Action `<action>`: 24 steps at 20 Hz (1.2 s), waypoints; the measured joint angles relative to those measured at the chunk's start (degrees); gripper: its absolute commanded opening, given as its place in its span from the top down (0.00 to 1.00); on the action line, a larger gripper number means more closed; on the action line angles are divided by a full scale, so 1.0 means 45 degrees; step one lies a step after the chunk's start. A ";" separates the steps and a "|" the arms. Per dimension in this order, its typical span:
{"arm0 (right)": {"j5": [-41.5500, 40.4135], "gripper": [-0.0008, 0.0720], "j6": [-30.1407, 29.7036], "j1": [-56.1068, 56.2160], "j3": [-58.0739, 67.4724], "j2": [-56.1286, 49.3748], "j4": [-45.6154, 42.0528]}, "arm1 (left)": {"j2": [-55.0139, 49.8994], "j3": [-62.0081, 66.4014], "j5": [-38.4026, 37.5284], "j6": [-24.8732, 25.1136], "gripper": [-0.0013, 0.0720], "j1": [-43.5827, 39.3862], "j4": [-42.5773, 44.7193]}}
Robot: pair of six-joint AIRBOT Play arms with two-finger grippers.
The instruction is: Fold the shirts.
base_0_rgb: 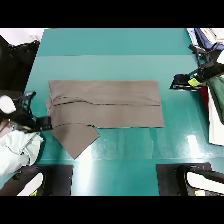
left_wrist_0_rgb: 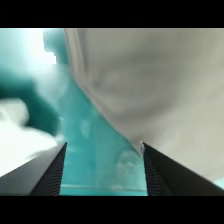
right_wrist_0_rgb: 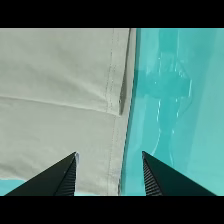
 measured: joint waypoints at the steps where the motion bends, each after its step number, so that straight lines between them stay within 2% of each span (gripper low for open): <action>1: -0.0005 0.35 -0.0010 0.0000 0.0000 0.0029 0.0000 | 0.0199 -0.0481 0.0131 -0.0068 0.24 0.0005 -0.0301; 5: -0.0024 0.35 -0.0039 0.0000 0.0000 0.0078 0.0000 | 0.0597 -0.1690 0.0840 -0.0243 0.24 0.0000 -0.1287; 16: -0.0087 0.35 -0.0044 -0.0005 0.0000 0.0083 0.0000 | 0.0602 -0.2948 0.2380 -0.0403 0.26 0.0000 -0.2346; 17: -0.0068 0.35 -0.0044 0.0000 0.0000 0.0083 0.0000 | 0.0602 -0.2982 0.2511 -0.0466 0.39 0.0000 -0.2399; 21: -0.0019 0.35 -0.0049 0.0000 0.0000 0.0087 0.0000 | 0.0602 -0.3084 0.2841 -0.0529 0.42 0.0005 -0.2497; 22: 0.0000 0.35 -0.0044 -0.0005 0.0000 0.0087 0.0000 | 0.0602 -0.3109 0.2871 -0.0549 0.62 0.0010 -0.2497; 24: 0.0078 0.35 -0.0044 0.0000 0.0000 0.0087 0.0000 | 0.0593 -0.3162 0.2982 -0.0554 0.88 0.0000 -0.2463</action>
